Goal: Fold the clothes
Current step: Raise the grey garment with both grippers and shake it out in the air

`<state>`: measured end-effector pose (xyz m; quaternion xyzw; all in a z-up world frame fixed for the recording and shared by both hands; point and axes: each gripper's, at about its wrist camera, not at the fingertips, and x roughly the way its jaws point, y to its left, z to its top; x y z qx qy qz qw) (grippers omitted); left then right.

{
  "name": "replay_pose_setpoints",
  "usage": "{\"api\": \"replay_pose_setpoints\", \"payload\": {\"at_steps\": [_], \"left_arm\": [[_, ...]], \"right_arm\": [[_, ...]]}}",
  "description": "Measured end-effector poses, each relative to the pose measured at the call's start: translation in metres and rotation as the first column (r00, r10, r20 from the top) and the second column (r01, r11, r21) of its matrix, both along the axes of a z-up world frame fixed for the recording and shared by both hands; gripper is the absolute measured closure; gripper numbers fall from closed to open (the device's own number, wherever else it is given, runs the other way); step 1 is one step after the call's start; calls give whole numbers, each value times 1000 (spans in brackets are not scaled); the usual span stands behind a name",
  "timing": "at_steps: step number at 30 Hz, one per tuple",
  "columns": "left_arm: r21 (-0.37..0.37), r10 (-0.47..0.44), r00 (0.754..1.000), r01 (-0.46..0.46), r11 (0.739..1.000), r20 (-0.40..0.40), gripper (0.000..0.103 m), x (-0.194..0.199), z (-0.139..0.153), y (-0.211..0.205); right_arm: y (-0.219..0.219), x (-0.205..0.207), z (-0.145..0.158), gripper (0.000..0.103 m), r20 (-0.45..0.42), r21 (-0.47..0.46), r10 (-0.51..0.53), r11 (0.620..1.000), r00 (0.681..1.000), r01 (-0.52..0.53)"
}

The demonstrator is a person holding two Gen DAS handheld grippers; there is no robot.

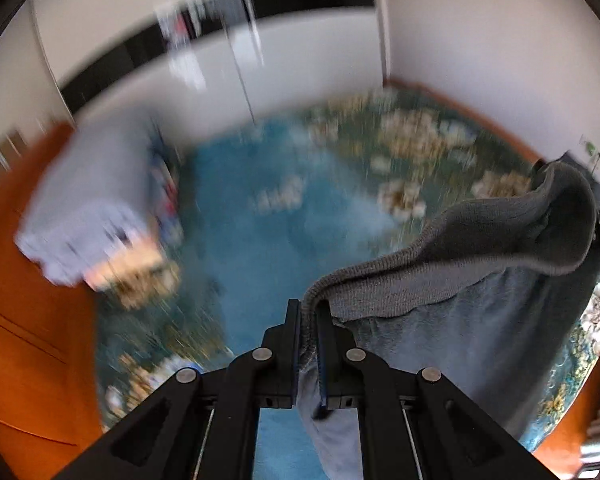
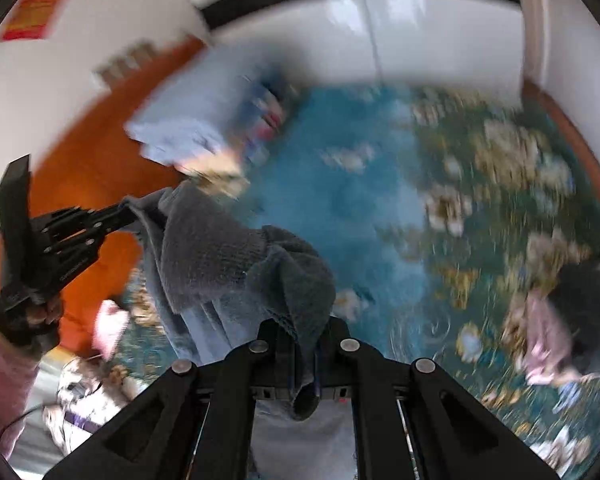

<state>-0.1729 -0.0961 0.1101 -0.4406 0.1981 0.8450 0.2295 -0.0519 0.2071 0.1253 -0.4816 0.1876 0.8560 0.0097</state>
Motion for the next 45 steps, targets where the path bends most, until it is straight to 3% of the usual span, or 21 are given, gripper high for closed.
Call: {"api": "replay_pose_setpoints", "payload": {"at_steps": [5, 9, 16, 20, 23, 25, 28, 30, 35, 40, 45], "left_arm": [[-26, 52, 988, -49, 998, 144, 95, -80, -118, 9], [-39, 79, 978, -73, 997, 193, 95, -132, -182, 16], [7, 119, 965, -125, 992, 235, 95, -166, -224, 24], [13, 145, 960, -152, 988, 241, 95, -161, -232, 21], [19, 164, 956, -174, 985, 244, 95, -155, -237, 18], [57, 136, 963, -153, 987, 235, 95, -141, -218, 19], [138, 79, 976, -108, 984, 202, 95, -115, -172, 24], [188, 33, 988, -62, 980, 152, 95, -95, -128, 30], [229, -29, 1000, 27, 973, 3, 95, -57, -26, 49], [257, -59, 987, 96, 962, -148, 95, -3, 80, 55], [285, -91, 965, 162, 945, -245, 95, 54, 167, 57]], "right_arm": [[32, -91, -126, 97, 176, -53, -113, 991, 978, 124], [47, -147, -178, 97, 236, -27, -144, 988, 961, 155], [64, -193, -212, 97, 262, 34, -162, 987, 951, 159], [67, -210, -244, 97, 310, 72, -122, 992, 943, 105], [73, -207, -254, 97, 287, 35, -152, 988, 946, 148], [80, -199, -253, 97, 260, -8, -185, 981, 948, 193], [92, -170, -225, 97, 189, -42, -208, 975, 960, 220], [97, -148, -197, 97, 131, -26, -191, 980, 973, 196], [112, -104, -98, 97, -54, -7, -177, 984, 983, 177], [114, -58, -1, 97, -244, 28, -146, 987, 959, 158], [115, -13, 94, 97, -421, 68, -103, 987, 901, 145]]}}
